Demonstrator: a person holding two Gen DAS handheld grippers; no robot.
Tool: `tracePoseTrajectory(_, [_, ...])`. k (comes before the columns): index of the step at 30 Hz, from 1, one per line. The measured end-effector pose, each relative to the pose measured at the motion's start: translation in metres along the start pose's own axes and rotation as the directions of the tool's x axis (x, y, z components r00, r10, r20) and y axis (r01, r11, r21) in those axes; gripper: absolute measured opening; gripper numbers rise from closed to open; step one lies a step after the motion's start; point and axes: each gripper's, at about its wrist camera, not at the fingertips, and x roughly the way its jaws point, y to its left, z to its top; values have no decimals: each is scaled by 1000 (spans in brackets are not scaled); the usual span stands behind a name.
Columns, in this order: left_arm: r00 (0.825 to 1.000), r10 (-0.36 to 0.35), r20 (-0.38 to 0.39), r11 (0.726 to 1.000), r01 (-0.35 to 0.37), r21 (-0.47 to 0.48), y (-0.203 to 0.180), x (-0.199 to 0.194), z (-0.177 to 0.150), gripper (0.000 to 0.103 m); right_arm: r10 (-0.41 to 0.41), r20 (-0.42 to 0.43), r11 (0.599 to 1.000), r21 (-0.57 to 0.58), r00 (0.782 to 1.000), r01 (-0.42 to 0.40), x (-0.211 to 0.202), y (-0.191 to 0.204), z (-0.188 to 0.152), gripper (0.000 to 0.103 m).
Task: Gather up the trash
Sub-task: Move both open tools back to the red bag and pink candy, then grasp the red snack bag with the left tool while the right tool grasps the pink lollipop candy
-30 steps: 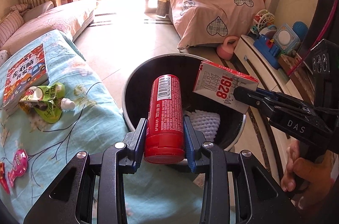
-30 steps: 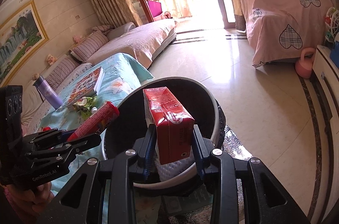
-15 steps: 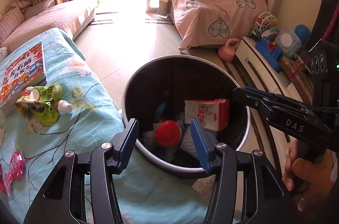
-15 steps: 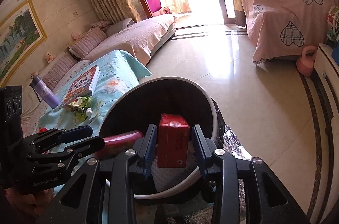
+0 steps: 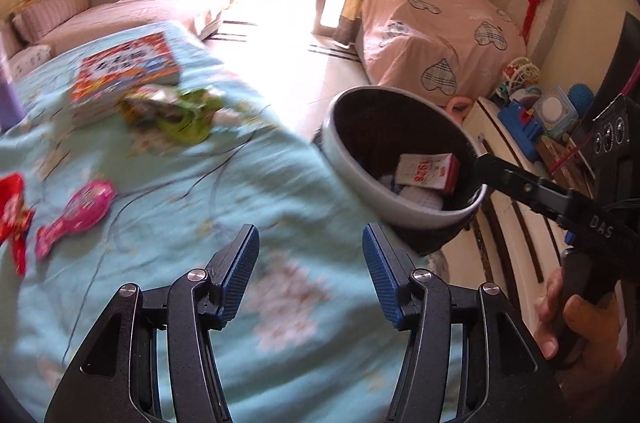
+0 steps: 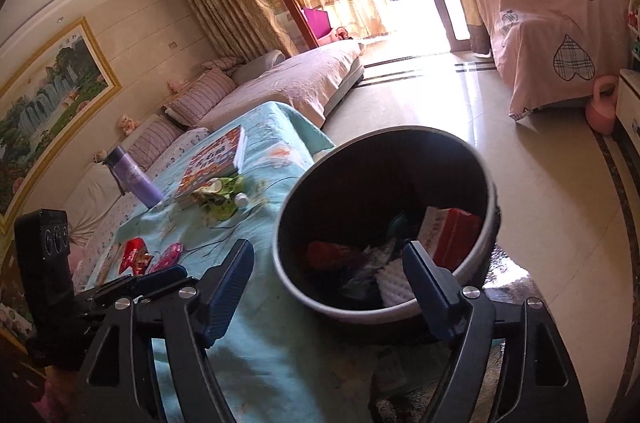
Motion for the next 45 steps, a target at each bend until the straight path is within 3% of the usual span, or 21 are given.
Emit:
tracePoseTrajectory(9, [994,108,7,987,-106,-123,70,-37,-40,55,90,-68,995,-39,994,-93,24,59,-29,80])
tracePoseTrajectory(19, [984,179,19,942,-166,-293,147,-71,-67,55,133,-171,983,-103,976,-152,61,118,-52,80])
tracePoseTrajectory(31, [979,199,34,905,-170,-391,218,-87,-75,54,123,-227,977,-141,966,-158,99,169,-55,80])
tracePoseTrajectory(38, [983,183,2,915,-170,-365,251,-79,-65,55,123,-247,982,-109,961,-153,137,193,-53,79])
tracePoseTrajectory(45, [991,132,-28,954,-135,-269,270,-50,-38,55,108,-268,988,-78,957,-133,181,208,-45,71])
